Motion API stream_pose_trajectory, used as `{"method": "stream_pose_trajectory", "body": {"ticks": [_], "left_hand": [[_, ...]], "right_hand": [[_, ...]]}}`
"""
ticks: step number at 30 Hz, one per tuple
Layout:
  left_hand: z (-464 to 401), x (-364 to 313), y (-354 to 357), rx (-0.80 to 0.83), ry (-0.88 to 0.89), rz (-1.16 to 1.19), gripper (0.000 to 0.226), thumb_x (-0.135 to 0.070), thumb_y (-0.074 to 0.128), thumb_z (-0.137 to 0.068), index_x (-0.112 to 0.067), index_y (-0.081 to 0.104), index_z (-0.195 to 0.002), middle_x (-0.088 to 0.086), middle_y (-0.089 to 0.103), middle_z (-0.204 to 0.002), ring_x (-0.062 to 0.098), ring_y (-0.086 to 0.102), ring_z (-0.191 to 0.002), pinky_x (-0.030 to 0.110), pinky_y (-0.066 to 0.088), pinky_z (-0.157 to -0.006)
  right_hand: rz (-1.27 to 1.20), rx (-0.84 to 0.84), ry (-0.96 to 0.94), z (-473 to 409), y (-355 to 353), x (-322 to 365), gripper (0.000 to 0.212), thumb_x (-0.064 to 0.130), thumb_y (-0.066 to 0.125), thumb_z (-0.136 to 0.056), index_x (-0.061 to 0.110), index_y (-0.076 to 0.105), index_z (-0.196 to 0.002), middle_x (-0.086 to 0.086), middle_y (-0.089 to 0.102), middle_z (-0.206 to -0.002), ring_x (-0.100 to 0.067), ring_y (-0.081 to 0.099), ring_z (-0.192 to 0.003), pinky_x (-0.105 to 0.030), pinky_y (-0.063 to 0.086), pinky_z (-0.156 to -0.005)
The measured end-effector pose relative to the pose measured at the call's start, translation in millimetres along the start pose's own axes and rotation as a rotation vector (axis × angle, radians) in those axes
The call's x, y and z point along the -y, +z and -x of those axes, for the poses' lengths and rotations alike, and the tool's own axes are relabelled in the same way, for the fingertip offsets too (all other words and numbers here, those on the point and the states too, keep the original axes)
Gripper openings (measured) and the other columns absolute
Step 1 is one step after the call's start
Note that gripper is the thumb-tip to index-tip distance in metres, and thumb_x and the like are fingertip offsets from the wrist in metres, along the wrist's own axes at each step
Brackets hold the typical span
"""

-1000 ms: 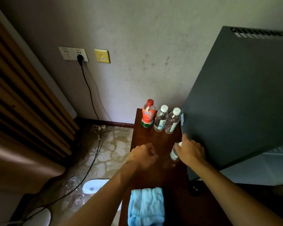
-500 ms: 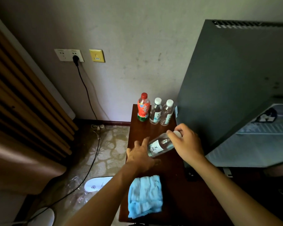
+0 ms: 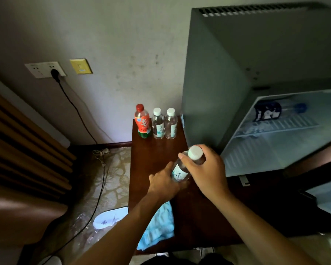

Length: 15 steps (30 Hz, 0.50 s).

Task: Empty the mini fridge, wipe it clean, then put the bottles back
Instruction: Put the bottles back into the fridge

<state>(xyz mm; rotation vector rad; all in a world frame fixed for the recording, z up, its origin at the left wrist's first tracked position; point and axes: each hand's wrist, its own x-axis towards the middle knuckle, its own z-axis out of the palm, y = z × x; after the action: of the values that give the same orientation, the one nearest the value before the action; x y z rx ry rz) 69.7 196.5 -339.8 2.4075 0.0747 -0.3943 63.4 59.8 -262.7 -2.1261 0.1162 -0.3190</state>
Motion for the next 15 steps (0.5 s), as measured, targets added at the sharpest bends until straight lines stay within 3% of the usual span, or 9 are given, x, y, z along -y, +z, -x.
{"method": "stream_pose_trajectory", "body": {"ticks": [4,8,12,15], "left_hand": [[6,-18,12,0.012,-0.013,0.08,0.069,-0.062,0.067,-0.069,-0.035,0.049,-0.13,-0.008,0.068,-0.118,0.023,0.061,-0.115,0.039,0.039,-0.101],[13,-32,25,0.017,0.018,0.076,0.067,-0.06,0.05,-0.069,-0.033,0.052,-0.13,-0.006,0.067,-0.123,0.027,0.061,-0.116,0.046,0.043,-0.102],[21,-47,38,-0.069,0.057,0.12,0.059,-0.045,0.06,-0.082,-0.031,0.046,-0.138,-0.002,0.068,-0.123,0.028,0.062,-0.113,0.041,0.045,-0.097],[21,-60,49,-0.078,0.052,0.072,0.056,-0.042,0.064,-0.085,-0.026,0.047,-0.136,0.001,0.071,-0.117,0.028,0.064,-0.109,0.042,0.047,-0.095]], "right_hand": [[0.069,0.035,-0.072,6,-15,-12,0.04,0.052,0.077,-0.067,0.027,0.065,-0.096,0.011,0.064,-0.095,-0.008,0.062,-0.089,-0.032,0.054,-0.075],[0.153,0.034,-0.142,19,-25,-28,0.056,0.061,0.068,-0.066,0.029,0.058,-0.11,0.009,0.06,-0.102,-0.011,0.062,-0.094,-0.028,0.054,-0.075],[0.079,0.205,0.001,24,-41,-59,0.07,0.055,0.078,-0.065,0.028,0.051,-0.125,0.009,0.063,-0.121,-0.011,0.061,-0.111,-0.033,0.055,-0.087],[0.061,0.248,0.113,19,-57,-79,0.071,0.058,0.078,-0.063,0.026,0.054,-0.122,0.01,0.066,-0.114,-0.011,0.064,-0.105,-0.035,0.055,-0.084]]}}
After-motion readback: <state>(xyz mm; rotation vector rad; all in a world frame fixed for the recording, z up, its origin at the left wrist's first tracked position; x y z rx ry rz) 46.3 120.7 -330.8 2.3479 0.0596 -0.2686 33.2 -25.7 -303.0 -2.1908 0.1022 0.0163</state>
